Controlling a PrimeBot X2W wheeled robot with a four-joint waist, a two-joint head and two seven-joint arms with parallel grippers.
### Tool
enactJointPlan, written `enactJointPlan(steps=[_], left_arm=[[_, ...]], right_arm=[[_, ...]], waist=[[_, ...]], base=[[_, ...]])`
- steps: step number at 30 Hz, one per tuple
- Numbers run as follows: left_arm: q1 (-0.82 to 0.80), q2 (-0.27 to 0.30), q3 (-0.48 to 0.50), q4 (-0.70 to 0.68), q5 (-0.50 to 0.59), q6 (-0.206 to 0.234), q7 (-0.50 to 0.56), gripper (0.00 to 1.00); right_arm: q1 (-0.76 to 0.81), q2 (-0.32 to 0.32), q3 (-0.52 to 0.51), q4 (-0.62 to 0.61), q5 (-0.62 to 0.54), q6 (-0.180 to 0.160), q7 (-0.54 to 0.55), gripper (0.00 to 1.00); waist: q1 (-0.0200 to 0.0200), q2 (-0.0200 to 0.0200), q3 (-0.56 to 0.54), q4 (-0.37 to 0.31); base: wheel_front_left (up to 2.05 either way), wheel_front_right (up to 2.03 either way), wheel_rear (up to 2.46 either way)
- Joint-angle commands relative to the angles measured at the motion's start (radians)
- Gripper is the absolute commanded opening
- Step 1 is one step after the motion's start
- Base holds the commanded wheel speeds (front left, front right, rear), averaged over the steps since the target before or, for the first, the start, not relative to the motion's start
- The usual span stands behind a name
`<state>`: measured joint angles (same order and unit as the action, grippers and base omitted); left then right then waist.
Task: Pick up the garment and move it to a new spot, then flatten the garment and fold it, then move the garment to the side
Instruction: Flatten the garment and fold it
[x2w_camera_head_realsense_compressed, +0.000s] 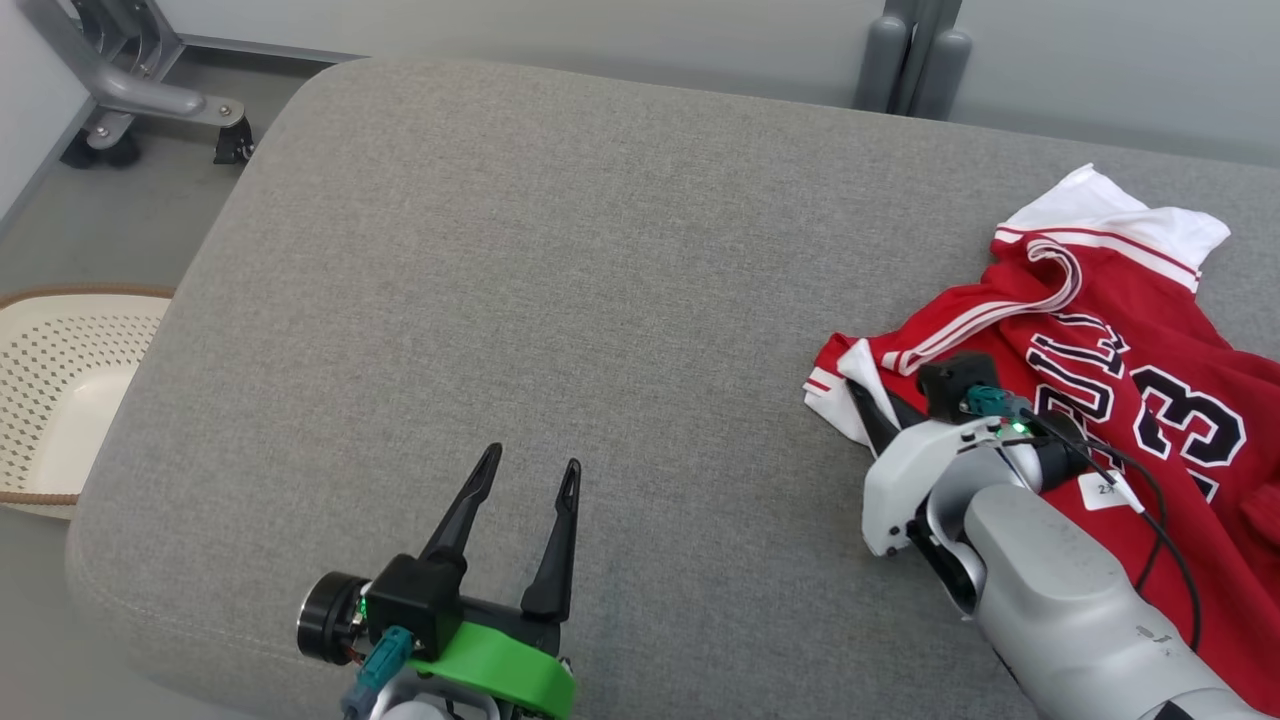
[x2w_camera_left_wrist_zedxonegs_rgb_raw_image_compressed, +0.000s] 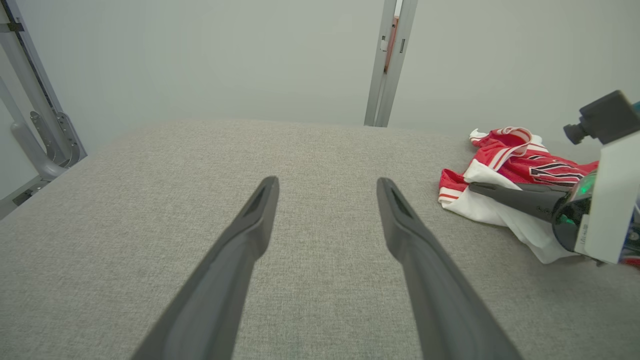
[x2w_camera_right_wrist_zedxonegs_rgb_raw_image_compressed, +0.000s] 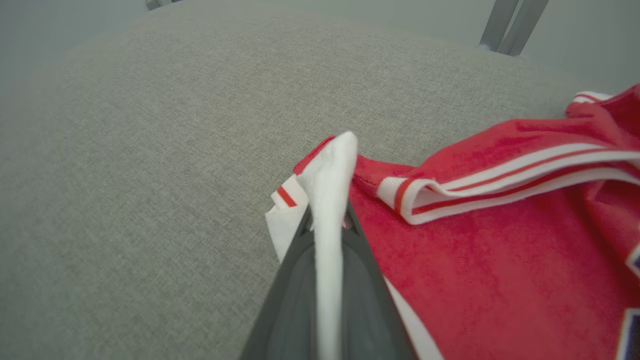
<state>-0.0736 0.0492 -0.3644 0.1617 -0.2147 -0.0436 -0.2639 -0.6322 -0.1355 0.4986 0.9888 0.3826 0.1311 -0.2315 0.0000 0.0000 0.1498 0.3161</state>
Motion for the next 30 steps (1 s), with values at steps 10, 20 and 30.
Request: enactJointPlan(steps=[10,20,30], left_arm=[[-0.012,0.003,-0.006,0.000,-0.012,0.006,0.000,1.00],[0.021,0.003,0.022,0.007,0.001,0.014,0.000,1.00],[0.030,0.003,0.085,-0.007,0.013,0.007,0.000,1.00]], right_arm=[[-0.015,0.062,0.173,-0.110,0.094,-0.001,-0.027,0.00],[-0.009,0.072,0.411,-0.128,0.208,-0.001,-0.018,1.00],[0.076,-0.041,0.231,-0.249,0.200,-0.001,-0.033,1.00]], waist=[[0.0000,0.0000,-0.026,-0.003],[0.0000,0.0000,-0.040,-0.015],[0.0000,0.0000,-0.082,-0.165]], base=[[0.00,0.00,0.00],[0.00,0.00,0.00],[0.00,0.00,0.00]])
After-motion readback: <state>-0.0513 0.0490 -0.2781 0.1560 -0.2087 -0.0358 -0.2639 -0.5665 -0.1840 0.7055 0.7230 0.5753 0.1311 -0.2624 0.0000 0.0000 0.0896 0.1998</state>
